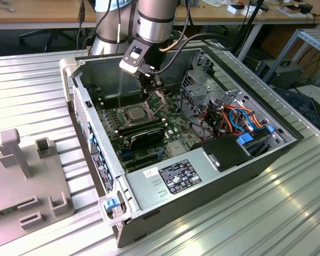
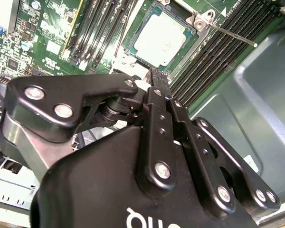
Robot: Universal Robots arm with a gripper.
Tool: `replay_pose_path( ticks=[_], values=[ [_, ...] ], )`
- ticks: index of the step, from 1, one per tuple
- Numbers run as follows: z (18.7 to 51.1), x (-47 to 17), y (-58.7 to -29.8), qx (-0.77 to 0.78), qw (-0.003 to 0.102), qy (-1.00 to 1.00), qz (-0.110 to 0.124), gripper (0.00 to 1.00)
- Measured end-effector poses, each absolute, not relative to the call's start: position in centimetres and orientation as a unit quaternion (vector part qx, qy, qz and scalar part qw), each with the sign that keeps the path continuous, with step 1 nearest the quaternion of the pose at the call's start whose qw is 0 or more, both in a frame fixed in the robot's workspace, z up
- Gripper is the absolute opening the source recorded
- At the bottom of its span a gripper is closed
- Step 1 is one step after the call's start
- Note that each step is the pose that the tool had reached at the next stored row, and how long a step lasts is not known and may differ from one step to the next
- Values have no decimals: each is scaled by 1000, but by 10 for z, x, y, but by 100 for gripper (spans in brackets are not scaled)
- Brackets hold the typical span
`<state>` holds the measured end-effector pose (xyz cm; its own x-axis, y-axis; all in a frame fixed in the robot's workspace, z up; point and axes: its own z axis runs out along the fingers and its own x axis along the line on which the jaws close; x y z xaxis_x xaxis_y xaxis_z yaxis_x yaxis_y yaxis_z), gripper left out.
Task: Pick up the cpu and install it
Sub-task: 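Close the cpu cover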
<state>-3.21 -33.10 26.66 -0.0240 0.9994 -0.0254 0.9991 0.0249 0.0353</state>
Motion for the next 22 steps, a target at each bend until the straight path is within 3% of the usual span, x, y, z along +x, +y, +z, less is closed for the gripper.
replay_pose_path(
  ticks=[22],
  values=[
    [267, 43, -331, 698, 21, 716, 4, 11]
  ],
)
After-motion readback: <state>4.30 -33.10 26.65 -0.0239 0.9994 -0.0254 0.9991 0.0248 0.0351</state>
